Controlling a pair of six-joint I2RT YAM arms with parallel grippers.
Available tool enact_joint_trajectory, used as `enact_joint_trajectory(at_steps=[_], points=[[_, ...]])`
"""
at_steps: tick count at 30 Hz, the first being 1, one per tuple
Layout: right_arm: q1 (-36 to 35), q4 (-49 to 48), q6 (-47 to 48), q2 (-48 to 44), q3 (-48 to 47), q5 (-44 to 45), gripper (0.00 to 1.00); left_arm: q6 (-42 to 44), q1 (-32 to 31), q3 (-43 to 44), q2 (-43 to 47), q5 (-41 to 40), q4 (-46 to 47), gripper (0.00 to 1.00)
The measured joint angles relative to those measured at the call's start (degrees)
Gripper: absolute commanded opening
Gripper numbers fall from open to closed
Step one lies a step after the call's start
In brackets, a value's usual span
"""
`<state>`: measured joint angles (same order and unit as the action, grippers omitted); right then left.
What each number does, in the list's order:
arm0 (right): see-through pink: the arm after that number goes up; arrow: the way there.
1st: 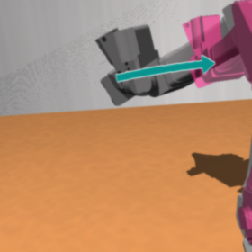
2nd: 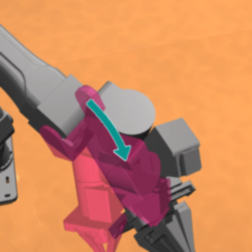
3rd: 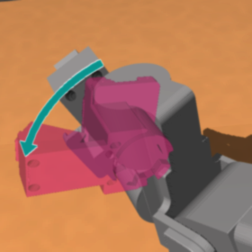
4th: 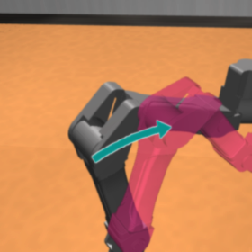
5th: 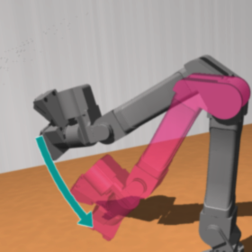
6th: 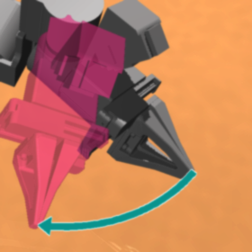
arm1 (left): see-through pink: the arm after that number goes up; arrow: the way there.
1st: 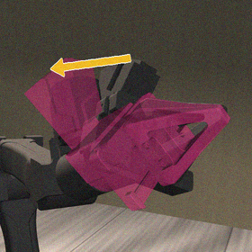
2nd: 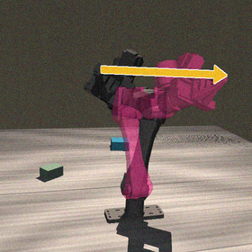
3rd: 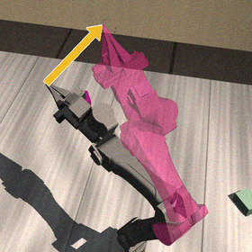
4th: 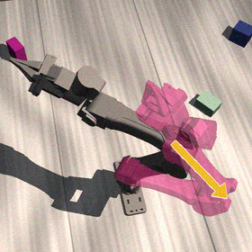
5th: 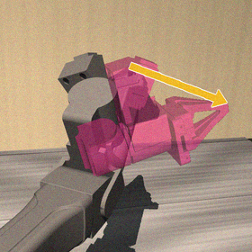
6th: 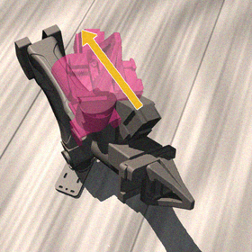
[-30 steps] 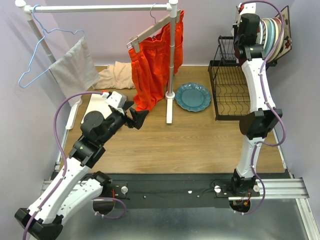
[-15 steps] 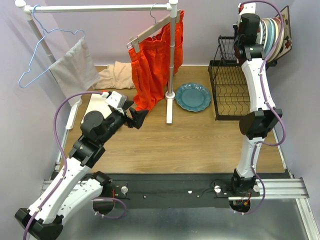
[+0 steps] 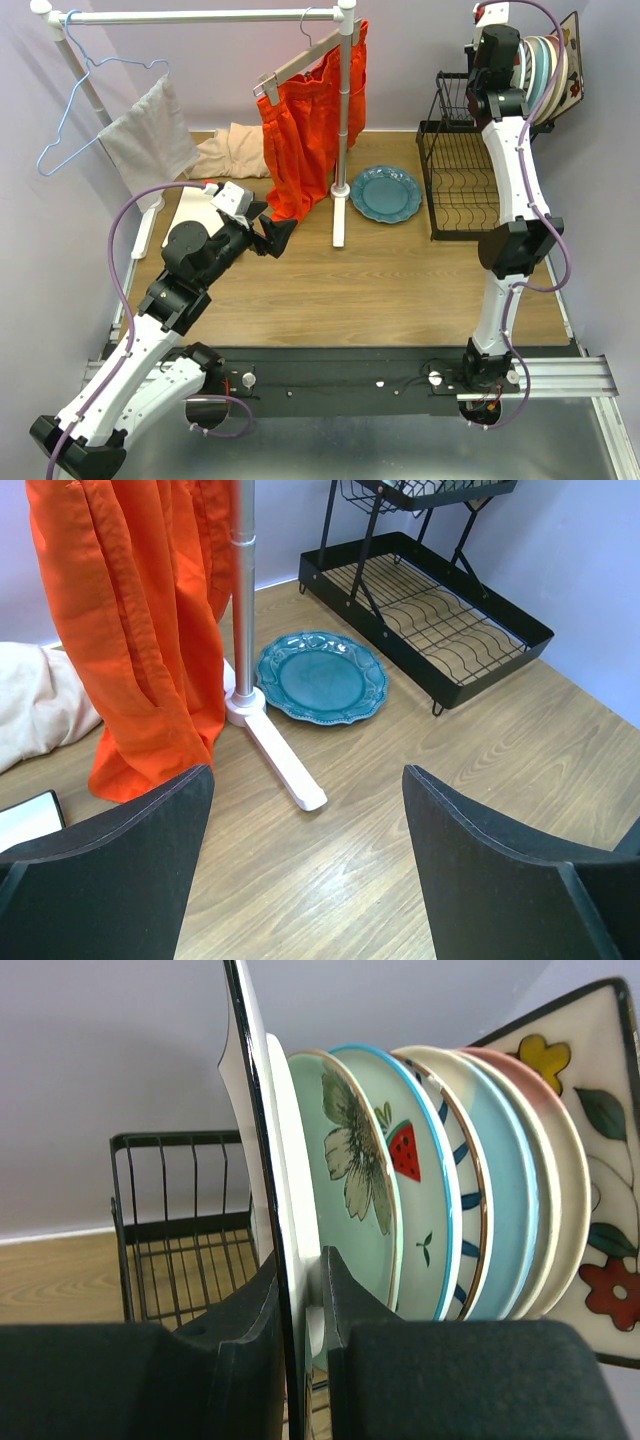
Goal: Unload the plates from the dish rack
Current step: Unload the plate from the dish rack.
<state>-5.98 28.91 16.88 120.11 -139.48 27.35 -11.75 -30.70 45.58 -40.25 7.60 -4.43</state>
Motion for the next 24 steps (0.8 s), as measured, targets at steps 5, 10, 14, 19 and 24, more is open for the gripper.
enact_joint_trajectory(at_steps=[5,10,14,19,24], points=[[-0.09,-2.54,0.90,0.00,0.00,0.00,0.01,0.00,0.00,0.00,-0.09,0.00,0.00,0.86],[-0.09,-3.65,1.14,-0.02,0.00,0.00,0.01,-0.02,0.22,0.00,-0.17,0.02,0.00,0.86],[-0.09,-3.76,1.16,-0.22,0.00,0.00,0.01,0.00,0.26,0.00,-0.17,0.00,0.00,0.86],[-0.09,-3.85,1.07,-1.42,0.50,-0.22,0.01,-0.02,0.26,0.00,-0.17,0.00,0.00,0.86],[-0.09,-4.72,0.70,-4.44,2.97,-1.16,0.01,-0.02,0.28,0.00,-0.15,0.04,0.00,0.86]])
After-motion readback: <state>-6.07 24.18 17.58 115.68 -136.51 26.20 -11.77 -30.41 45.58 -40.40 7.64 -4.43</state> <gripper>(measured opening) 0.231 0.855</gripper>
